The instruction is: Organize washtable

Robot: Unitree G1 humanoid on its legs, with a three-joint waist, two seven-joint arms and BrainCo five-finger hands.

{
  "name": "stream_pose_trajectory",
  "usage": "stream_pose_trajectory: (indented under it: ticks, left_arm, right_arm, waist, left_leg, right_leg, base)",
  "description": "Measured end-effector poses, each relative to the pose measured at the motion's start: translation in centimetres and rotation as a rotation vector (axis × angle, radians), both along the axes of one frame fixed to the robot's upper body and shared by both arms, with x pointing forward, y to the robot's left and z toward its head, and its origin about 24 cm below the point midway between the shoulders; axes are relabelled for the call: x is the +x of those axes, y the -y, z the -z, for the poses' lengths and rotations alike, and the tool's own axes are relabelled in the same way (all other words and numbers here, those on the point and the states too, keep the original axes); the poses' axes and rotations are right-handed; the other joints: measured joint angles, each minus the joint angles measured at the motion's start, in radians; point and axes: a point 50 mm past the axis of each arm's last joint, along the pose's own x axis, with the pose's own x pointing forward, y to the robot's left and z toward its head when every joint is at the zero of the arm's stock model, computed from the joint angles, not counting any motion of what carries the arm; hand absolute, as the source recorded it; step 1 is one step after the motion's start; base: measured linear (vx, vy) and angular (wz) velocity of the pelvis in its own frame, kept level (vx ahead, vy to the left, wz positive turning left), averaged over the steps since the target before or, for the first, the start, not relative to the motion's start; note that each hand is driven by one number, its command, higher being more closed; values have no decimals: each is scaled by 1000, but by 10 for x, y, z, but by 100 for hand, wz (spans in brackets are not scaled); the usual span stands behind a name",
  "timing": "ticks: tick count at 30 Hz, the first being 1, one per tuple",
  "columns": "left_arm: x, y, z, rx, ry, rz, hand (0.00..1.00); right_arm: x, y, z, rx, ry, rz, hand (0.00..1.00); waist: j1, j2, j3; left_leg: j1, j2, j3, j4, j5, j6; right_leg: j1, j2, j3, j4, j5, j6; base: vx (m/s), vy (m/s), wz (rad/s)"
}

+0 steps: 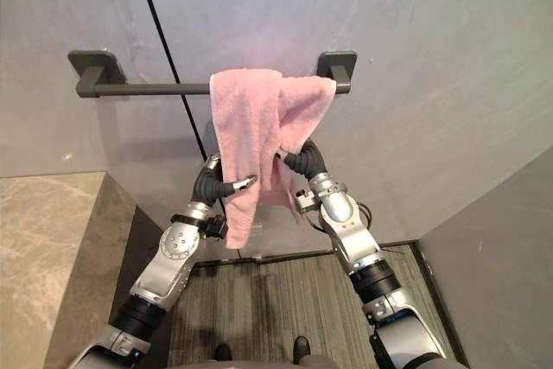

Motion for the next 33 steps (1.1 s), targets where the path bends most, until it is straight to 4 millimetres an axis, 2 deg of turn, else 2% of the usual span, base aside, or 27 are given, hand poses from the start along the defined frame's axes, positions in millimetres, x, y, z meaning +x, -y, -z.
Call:
stream_pose_trajectory:
  ticks: [15, 22, 27, 33]
  left_arm:
    - [1, -3, 0, -11, -6, -15, 100]
    - [5, -23, -5, -42, 10, -98, 100]
    - [4, -41, -13, -99, 41, -161, 100]
    - [-2, -48, -14, -154, 51, -188, 100]
  right_arm:
    - [1, -2, 4, 5, -19, 0, 100]
    - [-1, 2, 8, 9, -32, 15, 100]
    - [-3, 12, 16, 22, -58, 50, 100]
    - [-4, 7, 16, 34, -58, 22, 100]
  waist:
    - [-8, 0, 0]
    - [-10, 0, 0]
    - [-6, 0, 0]
    - [0, 0, 0]
  left_leg:
    - [-3, 0, -10, -4, 9, 1]
    - [1, 0, -15, -4, 10, 0]
    - [1, 0, -20, -4, 12, 0]
    - [5, 1, -23, -4, 13, 0]
  right_leg:
    - [1, 0, -8, 0, 0, 0]
    - [7, 0, -13, 0, 0, 0]
    - [9, -1, -18, 0, 0, 0]
    - [15, 0, -22, 0, 0, 0]
  base:
    - [-3, -1, 1]
    - [0, 0, 1]
    - [0, 0, 1]
    - [0, 0, 0]
